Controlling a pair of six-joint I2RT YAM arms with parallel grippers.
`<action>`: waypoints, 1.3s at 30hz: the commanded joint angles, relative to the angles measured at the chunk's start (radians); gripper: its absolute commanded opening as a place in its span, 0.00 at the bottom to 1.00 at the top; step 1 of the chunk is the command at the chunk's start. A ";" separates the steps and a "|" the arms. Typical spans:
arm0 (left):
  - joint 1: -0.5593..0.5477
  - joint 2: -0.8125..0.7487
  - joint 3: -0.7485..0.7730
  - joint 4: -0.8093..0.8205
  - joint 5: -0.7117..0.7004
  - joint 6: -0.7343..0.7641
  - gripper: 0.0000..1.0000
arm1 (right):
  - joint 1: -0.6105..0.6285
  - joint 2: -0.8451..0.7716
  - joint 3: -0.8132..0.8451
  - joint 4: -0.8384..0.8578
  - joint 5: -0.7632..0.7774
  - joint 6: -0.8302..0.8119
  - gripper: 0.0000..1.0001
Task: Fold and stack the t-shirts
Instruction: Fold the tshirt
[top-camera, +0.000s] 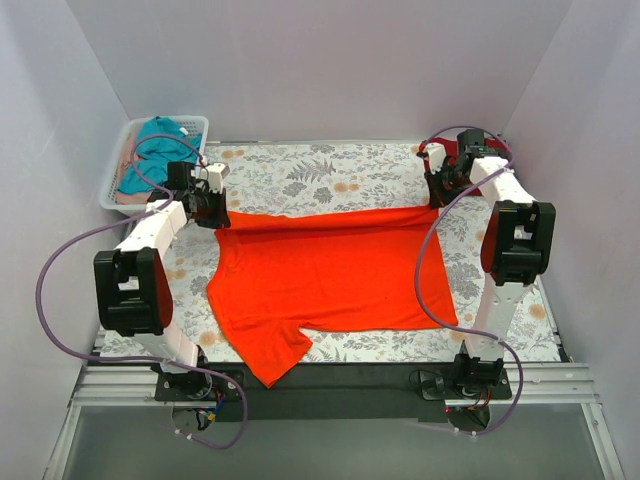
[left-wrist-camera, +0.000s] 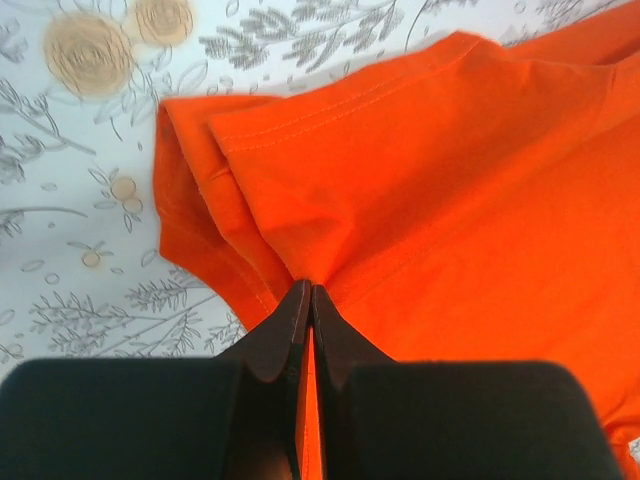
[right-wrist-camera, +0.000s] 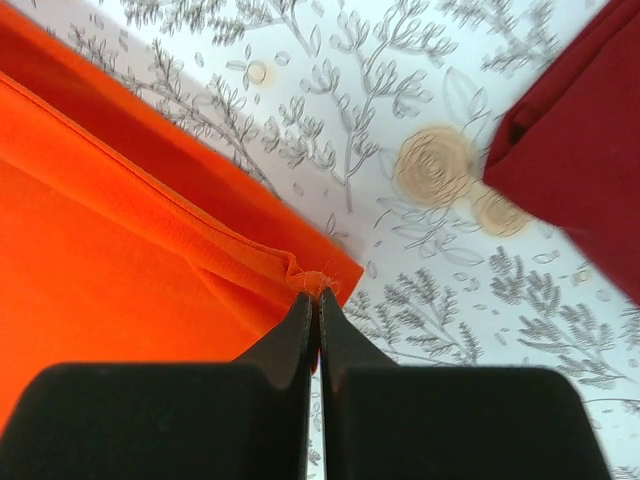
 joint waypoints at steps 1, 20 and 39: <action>0.000 -0.060 -0.062 -0.014 -0.062 -0.013 0.00 | -0.009 -0.061 -0.043 -0.016 -0.004 -0.031 0.01; -0.024 0.003 -0.226 0.058 -0.107 -0.036 0.00 | -0.005 -0.021 -0.150 -0.016 0.046 -0.064 0.01; 0.002 0.049 0.104 -0.211 0.080 -0.016 0.39 | 0.000 -0.111 -0.167 -0.218 0.087 -0.249 0.24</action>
